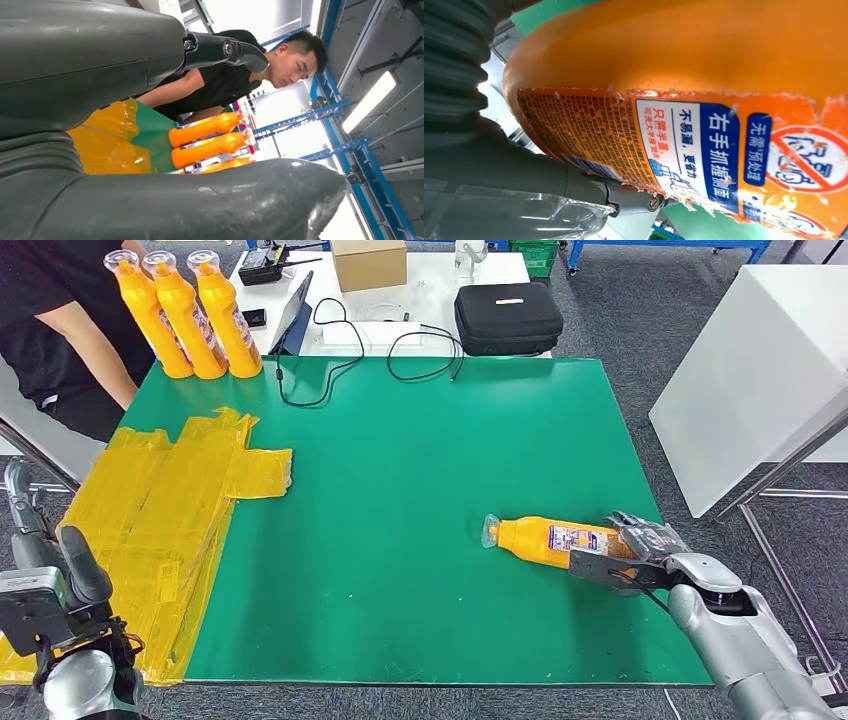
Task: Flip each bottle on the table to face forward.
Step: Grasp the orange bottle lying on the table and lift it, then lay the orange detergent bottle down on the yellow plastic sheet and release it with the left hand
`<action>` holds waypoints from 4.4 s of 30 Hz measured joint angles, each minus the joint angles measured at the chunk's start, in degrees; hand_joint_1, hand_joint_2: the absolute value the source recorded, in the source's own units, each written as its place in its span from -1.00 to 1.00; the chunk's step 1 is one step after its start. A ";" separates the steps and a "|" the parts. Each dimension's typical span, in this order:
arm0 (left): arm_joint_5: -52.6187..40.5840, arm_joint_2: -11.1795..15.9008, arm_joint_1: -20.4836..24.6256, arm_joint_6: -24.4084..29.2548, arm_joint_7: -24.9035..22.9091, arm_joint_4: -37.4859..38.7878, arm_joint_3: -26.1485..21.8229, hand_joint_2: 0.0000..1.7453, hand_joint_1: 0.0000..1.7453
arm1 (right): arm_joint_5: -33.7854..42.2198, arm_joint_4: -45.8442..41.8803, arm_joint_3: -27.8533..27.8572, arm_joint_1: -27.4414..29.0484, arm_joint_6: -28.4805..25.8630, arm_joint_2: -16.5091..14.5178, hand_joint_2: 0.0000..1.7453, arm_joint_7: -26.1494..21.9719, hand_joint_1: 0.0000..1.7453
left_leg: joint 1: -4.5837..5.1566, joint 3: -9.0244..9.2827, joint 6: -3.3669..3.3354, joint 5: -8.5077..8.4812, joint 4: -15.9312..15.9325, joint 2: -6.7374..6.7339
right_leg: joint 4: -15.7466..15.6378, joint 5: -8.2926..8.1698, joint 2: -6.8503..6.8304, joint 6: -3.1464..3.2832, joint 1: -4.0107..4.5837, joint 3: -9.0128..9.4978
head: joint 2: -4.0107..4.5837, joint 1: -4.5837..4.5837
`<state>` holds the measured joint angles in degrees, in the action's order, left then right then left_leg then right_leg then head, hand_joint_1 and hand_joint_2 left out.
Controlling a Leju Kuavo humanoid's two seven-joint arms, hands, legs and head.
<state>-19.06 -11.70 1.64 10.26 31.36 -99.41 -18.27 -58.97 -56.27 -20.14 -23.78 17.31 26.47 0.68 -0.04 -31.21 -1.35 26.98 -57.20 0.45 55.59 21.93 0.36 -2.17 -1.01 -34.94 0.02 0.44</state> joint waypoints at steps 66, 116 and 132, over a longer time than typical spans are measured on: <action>40.30 -4.82 -12.11 -34.43 -11.36 2.83 9.82 1.00 -1.00 | 28.81 -25.56 6.19 16.12 -12.19 -25.84 1.00 -14.50 1.00 | -0.12 -0.20 0.08 0.06 0.03 -0.17 | 0.01 0.04 0.10 0.03 0.13 -0.23 | 0.00 0.01; 43.44 -8.71 -8.37 -28.04 -10.79 7.42 20.02 1.00 -1.00 | 33.95 0.66 -17.88 4.75 -14.57 -45.35 1.00 -10.35 1.00 | -0.14 -0.23 0.10 0.04 0.03 -0.18 | 0.04 0.03 0.10 0.03 0.12 -0.23 | 0.00 0.05; 42.09 -8.71 -12.05 -27.16 -8.47 4.95 16.08 1.00 1.00 | 36.83 4.42 -28.50 2.40 -16.74 -45.75 1.00 -9.45 1.00 | -0.17 -0.23 0.11 0.04 0.03 -0.19 | 0.03 0.04 0.11 0.04 0.18 -0.27 | 0.00 0.04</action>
<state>23.03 -20.41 -10.41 -16.90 22.90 -94.47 -2.19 -22.14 -51.86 -48.63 -21.38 0.57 -19.28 -8.78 -0.21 -31.43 -1.25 27.01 -57.17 0.26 55.62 21.97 0.47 -2.13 -0.83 -35.21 0.02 0.48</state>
